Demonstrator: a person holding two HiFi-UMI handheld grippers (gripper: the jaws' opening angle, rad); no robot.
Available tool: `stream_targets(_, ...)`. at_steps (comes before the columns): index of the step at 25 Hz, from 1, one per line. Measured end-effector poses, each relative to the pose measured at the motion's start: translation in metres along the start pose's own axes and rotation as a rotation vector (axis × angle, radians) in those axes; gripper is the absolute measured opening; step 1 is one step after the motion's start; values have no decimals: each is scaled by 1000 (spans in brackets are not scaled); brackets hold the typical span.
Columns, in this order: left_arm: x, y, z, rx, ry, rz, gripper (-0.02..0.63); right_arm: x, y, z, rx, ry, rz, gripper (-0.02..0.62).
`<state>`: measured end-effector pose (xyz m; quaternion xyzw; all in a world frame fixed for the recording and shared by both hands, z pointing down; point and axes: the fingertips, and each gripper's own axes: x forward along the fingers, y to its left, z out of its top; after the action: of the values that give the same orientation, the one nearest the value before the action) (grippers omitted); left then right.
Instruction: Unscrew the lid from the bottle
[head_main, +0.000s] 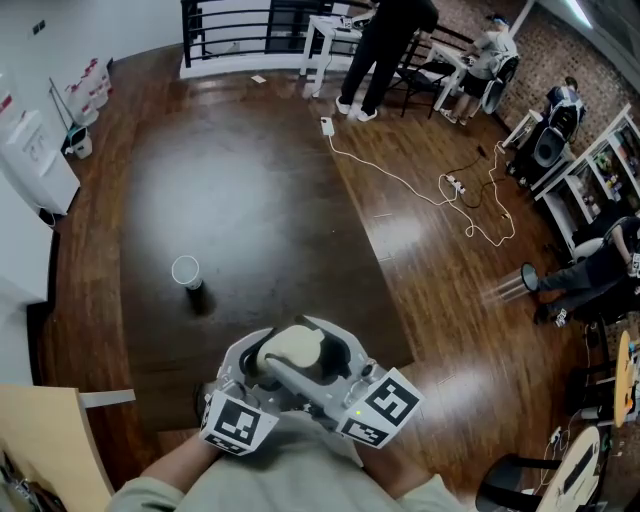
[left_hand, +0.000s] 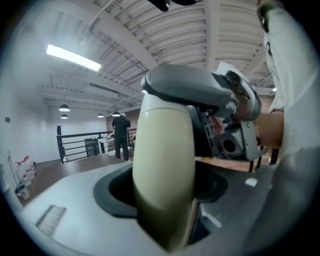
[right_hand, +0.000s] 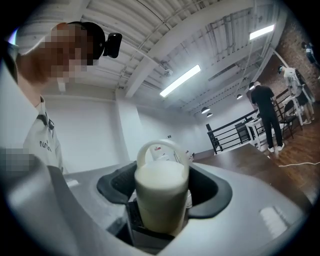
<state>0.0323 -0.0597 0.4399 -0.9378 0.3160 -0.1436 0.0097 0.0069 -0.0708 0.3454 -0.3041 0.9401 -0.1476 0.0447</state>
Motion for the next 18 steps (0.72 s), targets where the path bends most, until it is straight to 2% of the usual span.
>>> stream_targets(3,-5,-10,-1,-43,-19,-117,316,-1,8,-1,-18,18,82,296)
stream_targets(6,-15,-22,3,-106,-62,-280,318,-4,22,0,-21,31,222,296)
stream_targets(9,-26,-36,8,-211,-98,-486,318,-8,35,2,-7,46,383,296)
stream_targets(14,-54,-67,20,-303,-90,-917,317,-24,63,11,67,46,669,296)
stream_targets(16,-64,-75,25,-344,-100,-1031,317,-29,71,14,102,38,763,296)
stream_targets(18,-69,-80,30,-377,-117,-1090,316,-33,76,16,133,26,821,296)
